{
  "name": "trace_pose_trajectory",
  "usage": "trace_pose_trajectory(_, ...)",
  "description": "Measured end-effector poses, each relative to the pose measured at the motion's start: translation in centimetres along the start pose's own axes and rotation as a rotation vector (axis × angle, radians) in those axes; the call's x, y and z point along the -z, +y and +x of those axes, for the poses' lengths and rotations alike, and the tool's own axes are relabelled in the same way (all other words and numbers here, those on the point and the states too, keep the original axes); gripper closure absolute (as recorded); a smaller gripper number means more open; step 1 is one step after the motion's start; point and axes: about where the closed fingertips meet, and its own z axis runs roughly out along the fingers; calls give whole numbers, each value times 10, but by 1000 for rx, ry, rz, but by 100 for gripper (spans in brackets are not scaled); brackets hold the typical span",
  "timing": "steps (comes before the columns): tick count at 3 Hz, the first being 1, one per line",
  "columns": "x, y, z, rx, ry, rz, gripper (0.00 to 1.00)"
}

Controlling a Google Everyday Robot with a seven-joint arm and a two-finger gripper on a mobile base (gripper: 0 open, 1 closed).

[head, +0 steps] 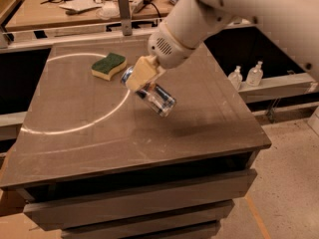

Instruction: Place redbull can upright

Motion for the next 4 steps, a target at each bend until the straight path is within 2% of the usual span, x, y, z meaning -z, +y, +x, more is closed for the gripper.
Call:
trace_pose_trajectory(1, 21, -1, 3, -32, -94, -40, 100)
trace_pose_trajectory(2, 21, 0, 3, -33, -92, -43, 100)
trace_pose_trajectory(3, 24, -6, 13, -116, -188, -50, 100)
trace_pose_trajectory(4, 37, -29, 32, -231, -315, -3, 100)
